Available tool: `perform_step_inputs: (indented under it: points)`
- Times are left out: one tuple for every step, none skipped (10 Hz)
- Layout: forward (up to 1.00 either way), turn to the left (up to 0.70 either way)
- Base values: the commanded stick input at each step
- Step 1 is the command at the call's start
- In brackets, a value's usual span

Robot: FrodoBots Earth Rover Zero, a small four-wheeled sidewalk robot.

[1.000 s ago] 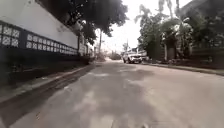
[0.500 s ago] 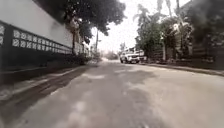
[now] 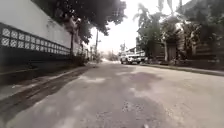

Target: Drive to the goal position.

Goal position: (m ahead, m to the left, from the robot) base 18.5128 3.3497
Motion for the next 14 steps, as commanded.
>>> perform_step_inputs:
  points:
    - [0.85,0.0]
    - [0.85,-0.08]
    - [0.85,-0.32]
    - [0.85,-0.34]
    - [0.85,-0.12]
    - [0.85,0.09]
    - [0.85,0.12]
    - [0.85,0.1]
    - [0.85,0.1]
    - [0.85,0.1]
    - [0.85,0.1]
    - [0.85,0.1]
    - [0.85,0.1]
    - [0.85,0.1]
